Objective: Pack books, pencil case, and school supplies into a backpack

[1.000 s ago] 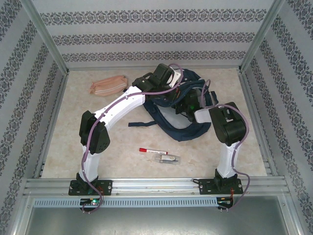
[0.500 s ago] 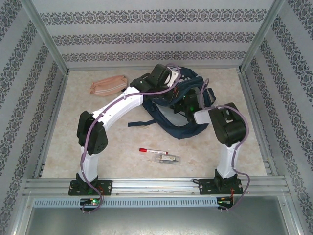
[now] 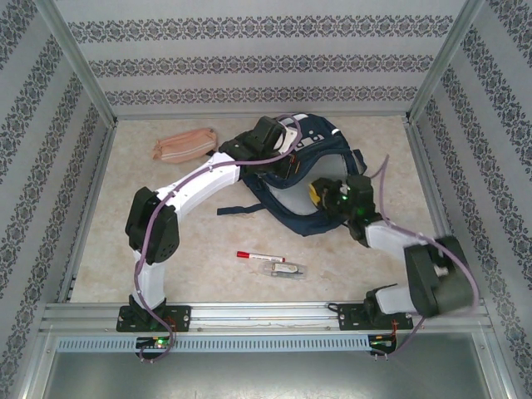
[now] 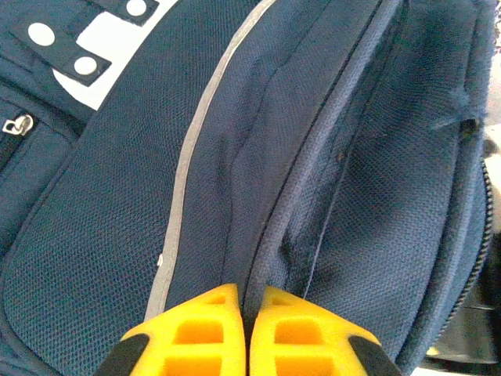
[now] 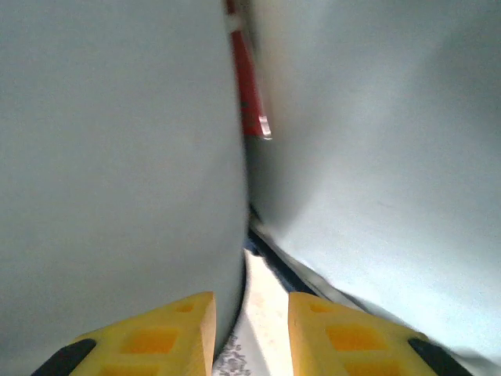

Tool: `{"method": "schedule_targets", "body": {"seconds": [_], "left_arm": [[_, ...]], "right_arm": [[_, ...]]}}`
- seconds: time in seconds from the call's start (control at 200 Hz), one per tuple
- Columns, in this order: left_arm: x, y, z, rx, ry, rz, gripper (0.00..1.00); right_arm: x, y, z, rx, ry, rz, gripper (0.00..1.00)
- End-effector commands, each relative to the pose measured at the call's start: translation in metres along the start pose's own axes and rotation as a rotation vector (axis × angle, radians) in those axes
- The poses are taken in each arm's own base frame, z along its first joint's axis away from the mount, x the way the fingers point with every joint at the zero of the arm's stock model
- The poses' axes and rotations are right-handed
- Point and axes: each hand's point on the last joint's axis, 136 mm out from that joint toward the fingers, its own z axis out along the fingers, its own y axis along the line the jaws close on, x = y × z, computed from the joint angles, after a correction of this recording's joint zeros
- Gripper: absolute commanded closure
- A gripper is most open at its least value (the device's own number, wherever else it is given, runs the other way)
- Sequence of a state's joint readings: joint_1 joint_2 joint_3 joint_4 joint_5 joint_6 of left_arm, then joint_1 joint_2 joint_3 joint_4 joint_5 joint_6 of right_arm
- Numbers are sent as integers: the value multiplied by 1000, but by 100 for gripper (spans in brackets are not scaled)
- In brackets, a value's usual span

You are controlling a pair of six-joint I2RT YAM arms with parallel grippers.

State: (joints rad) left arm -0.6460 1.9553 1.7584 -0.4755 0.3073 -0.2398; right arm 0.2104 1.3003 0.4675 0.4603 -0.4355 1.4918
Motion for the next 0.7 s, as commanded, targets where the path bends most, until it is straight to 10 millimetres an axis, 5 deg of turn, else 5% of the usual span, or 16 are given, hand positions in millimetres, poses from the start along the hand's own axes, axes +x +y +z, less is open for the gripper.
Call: {"method": "schedule_targets", "body": {"seconds": [0.0, 0.115, 0.26, 0.44, 0.694], "left_arm": [[-29, 0, -50, -27, -130, -6, 79], [-44, 6, -86, -81, -209, -12, 39], [-57, 40, -129, -171, -270, -79, 26], [-46, 156, -151, -390, -212, -302, 23], [-7, 324, -135, -623, -108, -477, 22]], "right_arm": [[8, -26, -44, 158, -1, -161, 66], [4, -32, -104, 291, -123, -287, 62], [-1, -18, -144, 314, -193, -414, 63], [2, 24, -148, 290, -165, -592, 61], [5, 64, -139, 300, -147, -798, 62]]}}
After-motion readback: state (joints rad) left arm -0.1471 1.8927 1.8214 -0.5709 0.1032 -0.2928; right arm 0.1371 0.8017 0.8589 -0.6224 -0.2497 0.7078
